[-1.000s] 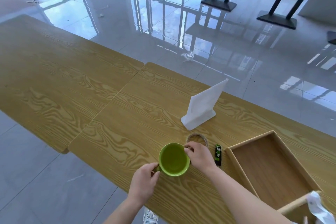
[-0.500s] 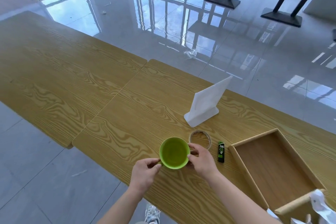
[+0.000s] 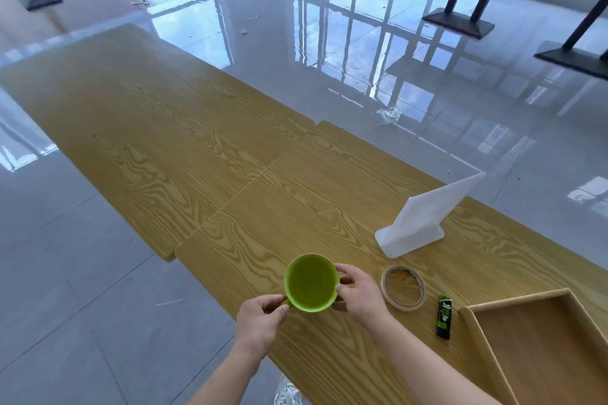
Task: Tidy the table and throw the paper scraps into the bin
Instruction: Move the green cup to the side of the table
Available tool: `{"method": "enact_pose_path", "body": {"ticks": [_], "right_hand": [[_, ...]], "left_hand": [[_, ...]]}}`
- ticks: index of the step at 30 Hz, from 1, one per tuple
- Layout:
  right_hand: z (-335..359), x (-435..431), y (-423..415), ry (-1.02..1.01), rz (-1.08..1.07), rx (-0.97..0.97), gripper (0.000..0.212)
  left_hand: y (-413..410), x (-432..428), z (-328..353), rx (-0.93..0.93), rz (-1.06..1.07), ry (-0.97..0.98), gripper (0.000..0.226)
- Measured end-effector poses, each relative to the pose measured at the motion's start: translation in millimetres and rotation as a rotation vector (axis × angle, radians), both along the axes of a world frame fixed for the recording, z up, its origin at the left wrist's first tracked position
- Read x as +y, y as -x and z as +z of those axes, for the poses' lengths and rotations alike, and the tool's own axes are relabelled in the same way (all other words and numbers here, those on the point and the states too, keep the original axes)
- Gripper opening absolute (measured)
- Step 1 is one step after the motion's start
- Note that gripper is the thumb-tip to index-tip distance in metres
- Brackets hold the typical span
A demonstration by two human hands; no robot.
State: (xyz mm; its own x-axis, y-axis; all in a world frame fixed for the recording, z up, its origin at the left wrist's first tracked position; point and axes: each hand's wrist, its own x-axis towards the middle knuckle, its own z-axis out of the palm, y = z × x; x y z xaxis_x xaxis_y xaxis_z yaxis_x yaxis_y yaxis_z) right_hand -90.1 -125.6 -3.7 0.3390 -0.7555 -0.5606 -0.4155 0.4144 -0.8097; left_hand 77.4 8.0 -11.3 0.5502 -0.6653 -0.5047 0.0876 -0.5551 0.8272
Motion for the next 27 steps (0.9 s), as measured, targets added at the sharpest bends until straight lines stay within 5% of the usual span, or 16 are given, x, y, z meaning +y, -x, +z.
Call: {"method": "enact_pose_path", "body": {"ticks": [27], "right_hand": [[-4,-58,-208,0.023,0.181,0.002,0.04]], "left_hand": [[-160,-29,-6,-0.085,0.268,0.007,0.018]]}}
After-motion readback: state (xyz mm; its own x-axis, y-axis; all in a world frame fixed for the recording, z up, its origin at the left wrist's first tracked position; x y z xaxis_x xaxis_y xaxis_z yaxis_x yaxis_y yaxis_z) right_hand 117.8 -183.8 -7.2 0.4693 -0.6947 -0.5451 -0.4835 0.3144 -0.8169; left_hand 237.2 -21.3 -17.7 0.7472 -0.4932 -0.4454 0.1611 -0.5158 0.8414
